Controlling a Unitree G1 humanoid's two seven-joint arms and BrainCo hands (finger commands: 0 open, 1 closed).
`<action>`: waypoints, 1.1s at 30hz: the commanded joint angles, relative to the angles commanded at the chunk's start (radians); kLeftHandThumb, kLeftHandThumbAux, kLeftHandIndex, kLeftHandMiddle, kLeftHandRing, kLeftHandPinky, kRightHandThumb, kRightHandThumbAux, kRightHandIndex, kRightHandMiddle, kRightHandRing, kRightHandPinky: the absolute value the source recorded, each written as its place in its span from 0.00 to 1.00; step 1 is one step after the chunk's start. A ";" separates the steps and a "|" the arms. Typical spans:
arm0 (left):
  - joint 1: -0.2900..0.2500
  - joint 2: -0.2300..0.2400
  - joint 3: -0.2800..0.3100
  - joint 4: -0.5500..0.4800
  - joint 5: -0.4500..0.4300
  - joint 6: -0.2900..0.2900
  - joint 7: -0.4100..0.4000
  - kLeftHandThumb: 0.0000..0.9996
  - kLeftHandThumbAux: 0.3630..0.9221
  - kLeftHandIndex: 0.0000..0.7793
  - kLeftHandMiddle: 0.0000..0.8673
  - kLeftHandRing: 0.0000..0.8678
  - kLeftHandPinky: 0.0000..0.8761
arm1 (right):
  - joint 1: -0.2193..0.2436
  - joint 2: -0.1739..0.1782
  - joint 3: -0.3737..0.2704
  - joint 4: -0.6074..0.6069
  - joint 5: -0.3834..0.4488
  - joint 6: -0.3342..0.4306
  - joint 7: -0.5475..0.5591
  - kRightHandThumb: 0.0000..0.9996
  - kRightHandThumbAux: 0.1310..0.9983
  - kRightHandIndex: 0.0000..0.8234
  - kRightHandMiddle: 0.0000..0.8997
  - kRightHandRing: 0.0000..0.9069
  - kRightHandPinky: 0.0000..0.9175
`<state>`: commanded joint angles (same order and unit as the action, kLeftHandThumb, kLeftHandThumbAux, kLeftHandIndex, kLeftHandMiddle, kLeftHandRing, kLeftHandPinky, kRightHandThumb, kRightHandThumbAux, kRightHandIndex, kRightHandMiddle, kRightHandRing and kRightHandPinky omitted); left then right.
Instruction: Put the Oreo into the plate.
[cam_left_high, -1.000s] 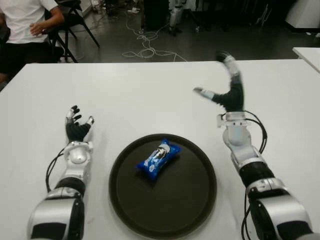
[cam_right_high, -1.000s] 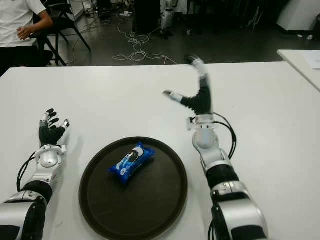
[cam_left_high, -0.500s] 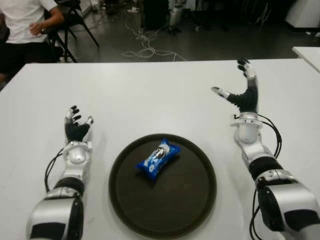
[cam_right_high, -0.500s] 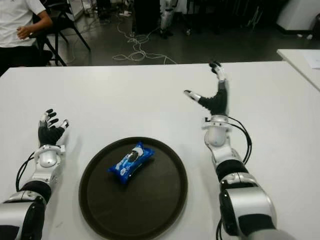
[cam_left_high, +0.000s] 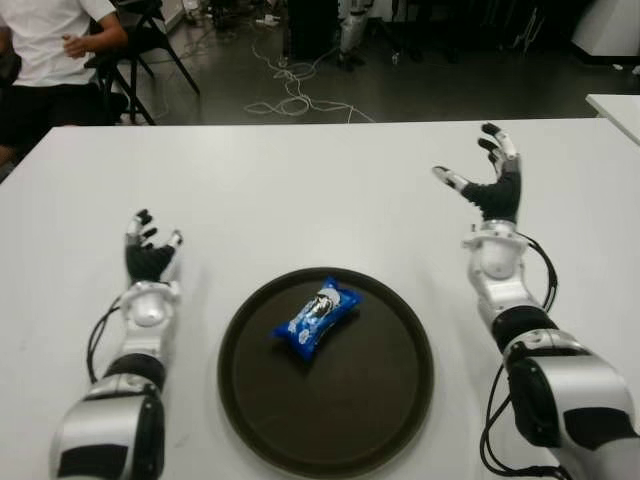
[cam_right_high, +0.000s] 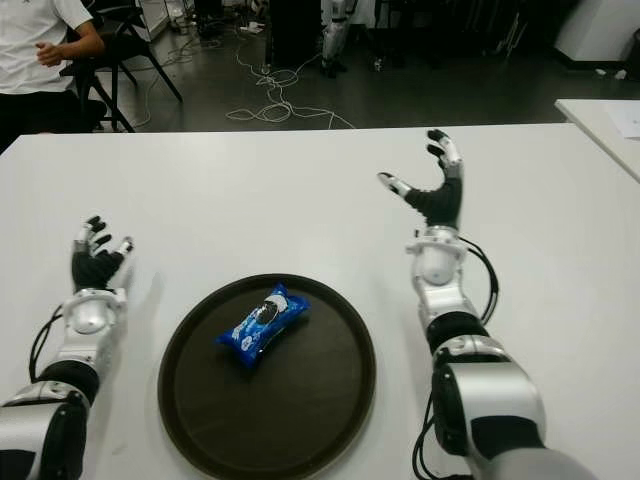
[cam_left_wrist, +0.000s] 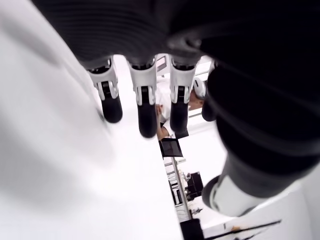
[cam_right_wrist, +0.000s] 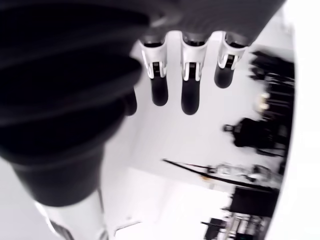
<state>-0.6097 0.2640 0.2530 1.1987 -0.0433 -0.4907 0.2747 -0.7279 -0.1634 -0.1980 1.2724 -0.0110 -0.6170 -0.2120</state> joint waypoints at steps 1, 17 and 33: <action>-0.001 -0.001 0.006 0.001 -0.006 -0.004 -0.002 0.13 0.80 0.14 0.15 0.12 0.10 | 0.000 -0.002 -0.010 0.008 0.012 0.017 0.021 0.00 0.82 0.22 0.18 0.15 0.06; -0.038 0.020 0.070 0.079 -0.060 0.081 -0.042 0.12 0.81 0.10 0.13 0.11 0.08 | -0.020 -0.009 -0.038 0.024 0.036 0.110 0.086 0.00 0.64 0.01 0.00 0.00 0.00; -0.040 0.021 0.048 0.075 -0.027 0.089 -0.012 0.11 0.77 0.11 0.16 0.13 0.10 | -0.020 -0.010 -0.035 0.029 0.027 0.129 0.055 0.00 0.62 0.00 0.00 0.00 0.00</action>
<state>-0.6495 0.2848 0.3013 1.2738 -0.0703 -0.4013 0.2631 -0.7477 -0.1733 -0.2335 1.3014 0.0161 -0.4883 -0.1573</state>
